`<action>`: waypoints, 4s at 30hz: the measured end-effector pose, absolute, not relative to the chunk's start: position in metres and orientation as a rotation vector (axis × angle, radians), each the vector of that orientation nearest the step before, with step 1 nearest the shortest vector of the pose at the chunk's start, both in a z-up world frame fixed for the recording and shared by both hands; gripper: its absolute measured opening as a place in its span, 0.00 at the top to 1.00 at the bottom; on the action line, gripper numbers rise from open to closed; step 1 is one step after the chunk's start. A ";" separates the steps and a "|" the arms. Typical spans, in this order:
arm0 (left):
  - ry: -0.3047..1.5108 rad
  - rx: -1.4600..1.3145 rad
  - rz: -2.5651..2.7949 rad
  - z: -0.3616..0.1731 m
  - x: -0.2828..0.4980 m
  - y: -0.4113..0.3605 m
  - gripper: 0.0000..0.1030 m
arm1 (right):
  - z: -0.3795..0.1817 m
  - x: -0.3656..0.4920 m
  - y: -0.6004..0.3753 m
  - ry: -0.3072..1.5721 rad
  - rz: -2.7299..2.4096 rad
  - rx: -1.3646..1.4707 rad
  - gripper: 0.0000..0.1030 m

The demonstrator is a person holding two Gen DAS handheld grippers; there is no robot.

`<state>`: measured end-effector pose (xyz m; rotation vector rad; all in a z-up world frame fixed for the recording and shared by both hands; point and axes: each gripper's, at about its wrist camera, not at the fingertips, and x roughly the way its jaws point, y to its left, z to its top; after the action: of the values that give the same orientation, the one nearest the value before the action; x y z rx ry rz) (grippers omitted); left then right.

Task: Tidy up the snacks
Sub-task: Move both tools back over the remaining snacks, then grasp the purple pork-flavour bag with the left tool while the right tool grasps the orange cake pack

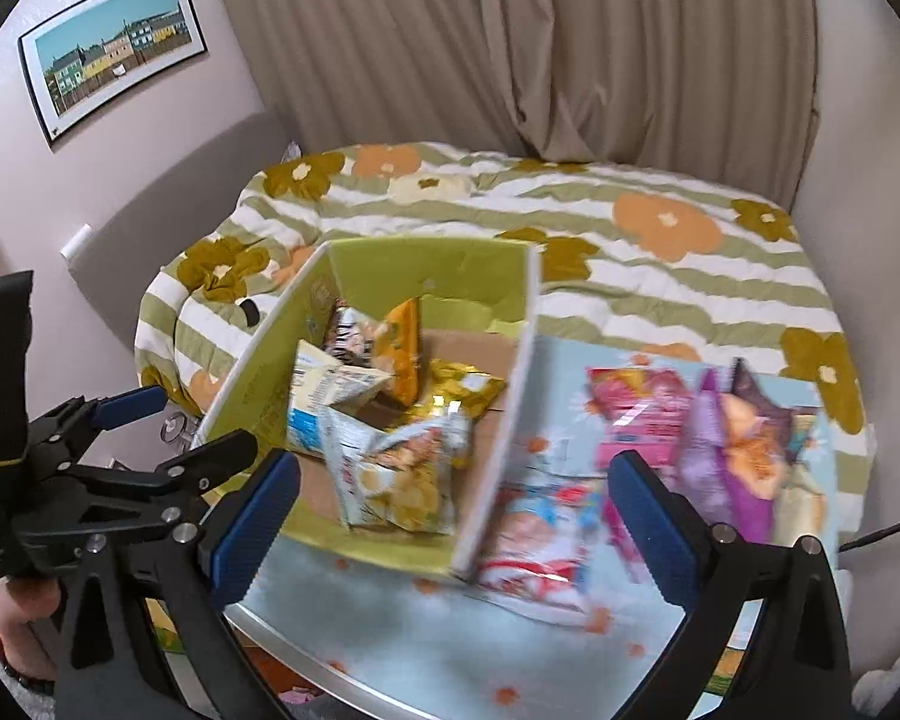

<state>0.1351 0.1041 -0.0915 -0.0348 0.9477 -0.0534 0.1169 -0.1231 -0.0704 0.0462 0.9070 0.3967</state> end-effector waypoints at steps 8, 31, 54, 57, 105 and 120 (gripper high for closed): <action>0.923 -0.035 -0.138 -0.083 0.121 0.009 0.01 | -0.059 0.092 -0.230 0.865 0.283 0.065 0.01; 1.054 -0.002 -0.260 -0.141 0.188 -0.171 0.01 | -0.154 0.118 -0.400 1.039 0.110 0.304 0.01; 1.241 0.140 -0.339 -0.235 0.273 -0.209 0.02 | -0.267 0.184 -0.396 1.234 0.104 0.400 0.01; 1.255 0.137 -0.355 -0.238 0.275 -0.208 0.11 | -0.273 0.187 -0.394 1.238 0.115 0.404 0.01; 0.931 -0.041 -0.190 -0.092 0.176 -0.124 0.22 | -0.142 0.167 -0.342 1.025 0.361 0.223 0.42; 0.847 -0.127 -0.031 -0.054 0.202 0.058 0.22 | -0.089 0.207 -0.175 0.951 0.530 0.150 0.42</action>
<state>0.2024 0.0585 -0.0541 -0.1269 0.8465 -0.0311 0.2075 -0.1748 -0.0892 0.1499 0.9513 0.5297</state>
